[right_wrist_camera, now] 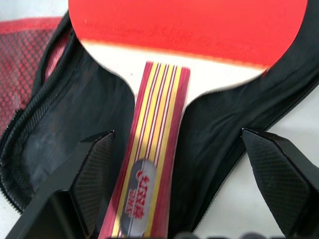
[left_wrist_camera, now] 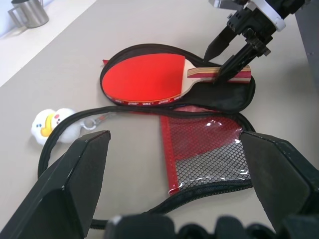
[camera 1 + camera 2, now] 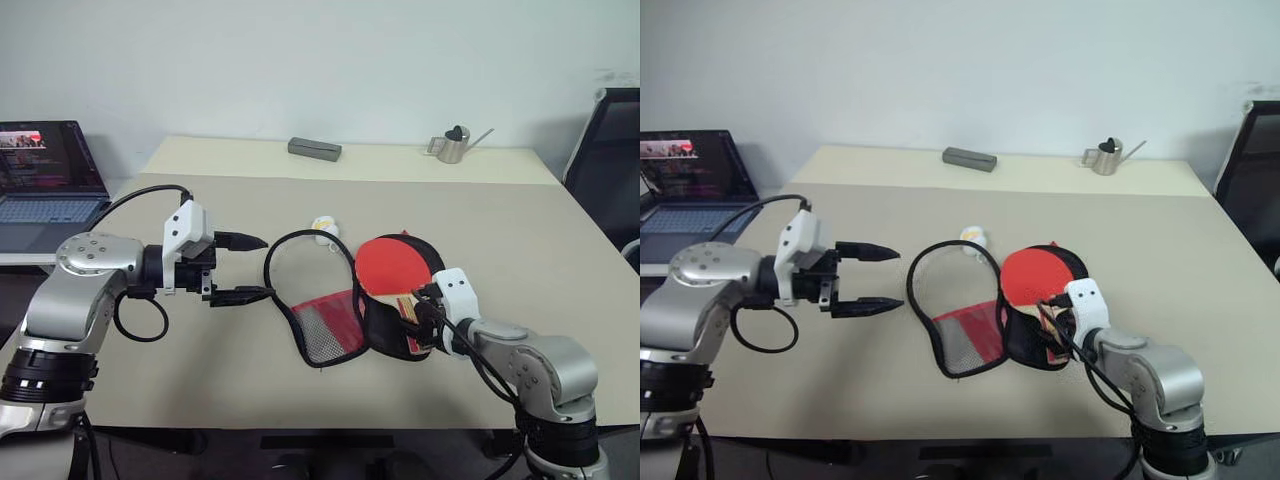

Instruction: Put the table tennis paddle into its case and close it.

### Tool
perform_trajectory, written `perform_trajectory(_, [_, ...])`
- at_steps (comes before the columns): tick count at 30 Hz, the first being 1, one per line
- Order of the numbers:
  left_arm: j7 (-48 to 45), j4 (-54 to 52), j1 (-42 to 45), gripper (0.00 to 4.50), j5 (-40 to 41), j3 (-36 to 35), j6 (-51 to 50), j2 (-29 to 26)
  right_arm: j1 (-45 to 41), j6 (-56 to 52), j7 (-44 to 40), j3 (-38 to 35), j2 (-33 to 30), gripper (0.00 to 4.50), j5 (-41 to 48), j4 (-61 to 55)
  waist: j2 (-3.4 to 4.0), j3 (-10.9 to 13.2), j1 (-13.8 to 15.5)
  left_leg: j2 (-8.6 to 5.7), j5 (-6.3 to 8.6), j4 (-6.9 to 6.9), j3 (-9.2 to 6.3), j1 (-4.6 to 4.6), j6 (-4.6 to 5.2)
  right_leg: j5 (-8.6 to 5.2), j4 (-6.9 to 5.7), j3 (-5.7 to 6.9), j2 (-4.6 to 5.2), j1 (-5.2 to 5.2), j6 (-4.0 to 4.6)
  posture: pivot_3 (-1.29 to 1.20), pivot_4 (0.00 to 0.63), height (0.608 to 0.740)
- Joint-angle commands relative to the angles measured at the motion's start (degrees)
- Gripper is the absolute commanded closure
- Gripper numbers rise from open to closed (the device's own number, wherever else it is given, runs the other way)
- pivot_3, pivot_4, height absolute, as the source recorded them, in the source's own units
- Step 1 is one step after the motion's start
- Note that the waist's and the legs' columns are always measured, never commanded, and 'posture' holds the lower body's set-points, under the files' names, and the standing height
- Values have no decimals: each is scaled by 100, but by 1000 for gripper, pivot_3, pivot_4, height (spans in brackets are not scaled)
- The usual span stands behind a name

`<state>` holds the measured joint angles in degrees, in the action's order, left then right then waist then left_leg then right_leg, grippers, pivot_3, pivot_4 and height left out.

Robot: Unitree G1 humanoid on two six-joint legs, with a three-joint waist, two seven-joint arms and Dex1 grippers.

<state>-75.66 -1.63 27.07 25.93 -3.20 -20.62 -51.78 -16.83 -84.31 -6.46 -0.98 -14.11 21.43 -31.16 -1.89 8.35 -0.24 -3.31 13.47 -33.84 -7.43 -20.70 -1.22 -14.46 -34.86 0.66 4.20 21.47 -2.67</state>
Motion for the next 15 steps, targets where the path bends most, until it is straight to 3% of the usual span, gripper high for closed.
perform_trajectory(1, [2,-29,115,0,5,-84,98,-14,-25,191,57,117,112,79,-95,-20,0,0,-8,1,0,0,0,1,0,-2,-1,0,0,0,4,0,150,740])
perform_trajectory(9, [70,-78,34,0,14,-132,85,-10,-148,1000,92,480,117,79,-470,299,-2,-1,-24,1,0,0,2,5,0,-7,-2,0,-3,-1,12,0,150,740])
perform_trajectory(15, [110,-108,-18,0,28,-153,78,-15,-79,1884,-156,939,-451,79,-824,177,-3,-1,-26,0,0,0,2,5,0,-7,-3,1,-4,-1,11,0,150,740])
